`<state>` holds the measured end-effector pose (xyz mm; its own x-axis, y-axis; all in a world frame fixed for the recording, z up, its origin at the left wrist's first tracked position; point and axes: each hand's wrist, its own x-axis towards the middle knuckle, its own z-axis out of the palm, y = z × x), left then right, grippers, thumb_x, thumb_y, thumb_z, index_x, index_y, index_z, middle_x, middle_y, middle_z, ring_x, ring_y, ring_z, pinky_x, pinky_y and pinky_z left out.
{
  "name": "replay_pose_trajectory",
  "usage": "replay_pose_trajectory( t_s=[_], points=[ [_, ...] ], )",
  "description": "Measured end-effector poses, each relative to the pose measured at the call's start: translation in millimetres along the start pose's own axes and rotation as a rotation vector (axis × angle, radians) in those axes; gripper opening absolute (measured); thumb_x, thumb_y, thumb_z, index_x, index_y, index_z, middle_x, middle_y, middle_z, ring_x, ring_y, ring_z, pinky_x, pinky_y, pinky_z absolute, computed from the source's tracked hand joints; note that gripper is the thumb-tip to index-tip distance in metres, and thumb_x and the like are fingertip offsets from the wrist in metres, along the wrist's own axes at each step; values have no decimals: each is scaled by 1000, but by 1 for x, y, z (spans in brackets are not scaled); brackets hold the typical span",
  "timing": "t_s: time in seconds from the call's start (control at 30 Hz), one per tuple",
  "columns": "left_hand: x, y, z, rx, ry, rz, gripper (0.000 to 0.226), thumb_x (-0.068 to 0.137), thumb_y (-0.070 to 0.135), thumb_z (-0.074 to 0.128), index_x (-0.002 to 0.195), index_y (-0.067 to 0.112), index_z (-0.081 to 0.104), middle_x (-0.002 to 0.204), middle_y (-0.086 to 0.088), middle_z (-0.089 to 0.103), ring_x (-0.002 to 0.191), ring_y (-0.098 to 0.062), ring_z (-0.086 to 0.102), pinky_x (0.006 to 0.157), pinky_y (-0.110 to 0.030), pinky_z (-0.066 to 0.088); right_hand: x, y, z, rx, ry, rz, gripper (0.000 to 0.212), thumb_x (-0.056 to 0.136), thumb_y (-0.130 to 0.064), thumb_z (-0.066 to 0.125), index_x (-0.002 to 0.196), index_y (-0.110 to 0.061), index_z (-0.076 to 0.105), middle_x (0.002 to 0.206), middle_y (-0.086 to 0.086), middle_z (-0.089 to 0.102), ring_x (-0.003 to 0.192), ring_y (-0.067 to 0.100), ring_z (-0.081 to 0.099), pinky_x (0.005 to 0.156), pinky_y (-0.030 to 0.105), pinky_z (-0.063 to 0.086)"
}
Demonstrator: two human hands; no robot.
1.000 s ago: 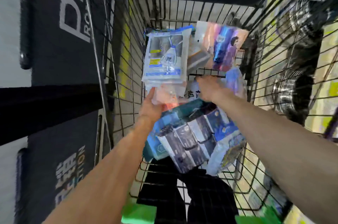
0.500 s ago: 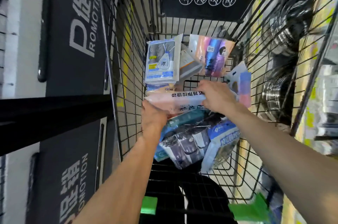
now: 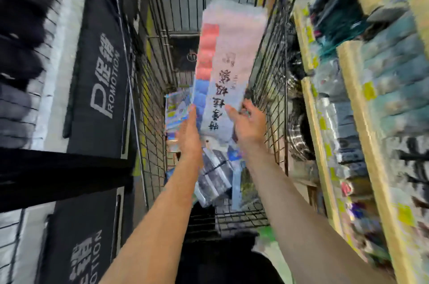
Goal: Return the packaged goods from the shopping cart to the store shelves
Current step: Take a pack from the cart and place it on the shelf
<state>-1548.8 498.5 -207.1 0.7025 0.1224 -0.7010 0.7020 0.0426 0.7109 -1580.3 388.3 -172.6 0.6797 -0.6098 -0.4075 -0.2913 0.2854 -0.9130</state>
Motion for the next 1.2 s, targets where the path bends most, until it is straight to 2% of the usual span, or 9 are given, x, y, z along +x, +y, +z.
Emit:
replay_pose_trajectory(
  t_s=[0.1,0.17,0.3,0.4,0.57,0.7,0.8,1.07,1.2],
  points=[
    [-41,5,-8,-55,-89,16,38,77,59,74,89,24,65,75,2,68,65,-16,67,64,-34,59,-27,-15,-23,200,98,49,16,82,-3,76,87,-18,71,98,9,75,92,27,67,94,56,54],
    [-70,-2,-10,-105,-263,0,21,88,37,71,99,20,65,80,2,71,58,-9,66,55,-26,58,-48,-27,-45,359,108,48,19,84,-4,74,95,-19,71,107,12,75,97,27,70,90,52,57],
    [-123,-4,14,-258,-687,11,63,87,41,68,141,12,52,135,-10,62,114,-25,65,91,-40,57,-89,-55,-89,578,101,52,20,90,-3,68,102,-19,68,103,7,75,88,21,70,58,26,56],
    [-146,-3,40,-335,-785,-39,55,91,35,60,138,8,54,128,-10,67,111,-24,68,87,-36,59,-107,-66,-116,605,159,18,24,90,0,67,107,-17,67,97,1,76,83,14,72,61,24,57],
    [-172,-21,83,-92,-985,-66,56,90,25,59,144,10,49,137,-12,61,122,-26,61,95,-38,55,-120,-74,-186,394,400,-126,20,81,-2,76,93,-17,73,96,10,77,86,27,73,77,43,61],
    [-178,-15,119,50,-933,45,43,94,9,58,136,14,49,88,3,78,71,-12,71,58,-23,57,-136,-81,-239,180,536,-151,27,81,0,77,100,-18,71,104,15,74,87,25,74,79,42,62],
    [-190,11,163,226,-1044,212,41,93,1,57,133,5,47,56,11,63,43,2,54,46,-13,45,-146,-84,-264,20,574,-173,29,80,-3,78,88,-30,71,88,-7,75,76,11,73,67,29,59],
    [-210,62,249,413,-1267,201,26,94,11,63,117,23,60,76,7,73,59,-6,67,53,-25,53,-134,-116,-293,-299,777,-144,47,64,-43,89,108,-32,74,95,-14,74,82,9,71,77,40,61],
    [-204,62,277,170,-1250,18,34,98,11,58,132,14,54,76,3,71,54,-7,64,44,-22,51,-144,-138,-305,-617,1232,-133,63,62,-54,86,118,-30,68,99,-10,67,91,13,63,78,35,53]
  ],
)
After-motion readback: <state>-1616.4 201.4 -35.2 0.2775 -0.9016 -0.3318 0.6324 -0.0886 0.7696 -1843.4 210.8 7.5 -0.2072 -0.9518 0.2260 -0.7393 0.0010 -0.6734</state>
